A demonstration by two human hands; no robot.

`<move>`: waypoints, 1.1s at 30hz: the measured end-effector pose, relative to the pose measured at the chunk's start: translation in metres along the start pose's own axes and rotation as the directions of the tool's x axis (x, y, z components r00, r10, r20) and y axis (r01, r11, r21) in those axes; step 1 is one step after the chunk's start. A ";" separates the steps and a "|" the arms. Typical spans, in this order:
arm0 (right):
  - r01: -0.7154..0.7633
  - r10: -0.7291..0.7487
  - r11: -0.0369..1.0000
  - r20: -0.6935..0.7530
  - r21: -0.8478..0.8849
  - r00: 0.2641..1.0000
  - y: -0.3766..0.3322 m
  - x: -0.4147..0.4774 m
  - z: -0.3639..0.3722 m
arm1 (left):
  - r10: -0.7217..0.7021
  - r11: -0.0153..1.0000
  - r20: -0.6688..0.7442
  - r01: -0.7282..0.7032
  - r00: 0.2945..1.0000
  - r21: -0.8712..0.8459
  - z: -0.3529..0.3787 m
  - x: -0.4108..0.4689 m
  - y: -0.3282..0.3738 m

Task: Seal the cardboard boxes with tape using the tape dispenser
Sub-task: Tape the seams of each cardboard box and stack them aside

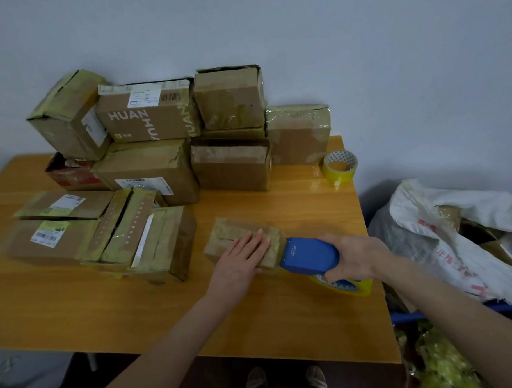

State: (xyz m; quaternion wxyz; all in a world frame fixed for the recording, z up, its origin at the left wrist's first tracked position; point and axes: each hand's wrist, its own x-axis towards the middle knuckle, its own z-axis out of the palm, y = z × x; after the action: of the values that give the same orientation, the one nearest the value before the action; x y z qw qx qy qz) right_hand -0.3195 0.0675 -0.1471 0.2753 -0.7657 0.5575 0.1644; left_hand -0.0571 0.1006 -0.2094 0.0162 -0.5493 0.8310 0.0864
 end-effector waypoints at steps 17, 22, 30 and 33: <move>-0.067 0.058 0.997 0.181 0.040 0.982 -0.008 0.032 -0.014 | 0.052 0.998 0.021 -0.052 0.998 -0.039 -0.005 -0.005 -0.005; -0.061 0.044 0.901 0.048 0.429 0.998 0.003 0.023 -0.030 | -0.049 0.974 -0.081 0.029 0.996 -0.225 -0.012 -0.003 0.005; 0.042 0.304 0.533 -0.238 0.845 0.923 -0.003 0.010 -0.011 | -0.412 0.910 -0.153 0.398 0.898 -0.115 -0.012 0.014 0.046; 0.085 0.312 0.477 -0.259 0.875 0.914 -0.007 0.008 -0.005 | -0.224 0.972 -0.161 0.208 0.961 -0.110 -0.014 0.010 0.032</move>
State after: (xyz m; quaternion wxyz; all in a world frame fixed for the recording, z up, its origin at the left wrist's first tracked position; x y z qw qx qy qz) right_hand -0.3108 0.0594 -0.1461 0.4982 -0.4954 0.6557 -0.2766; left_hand -0.0893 0.1009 -0.1928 -0.0716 -0.6422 0.7595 0.0743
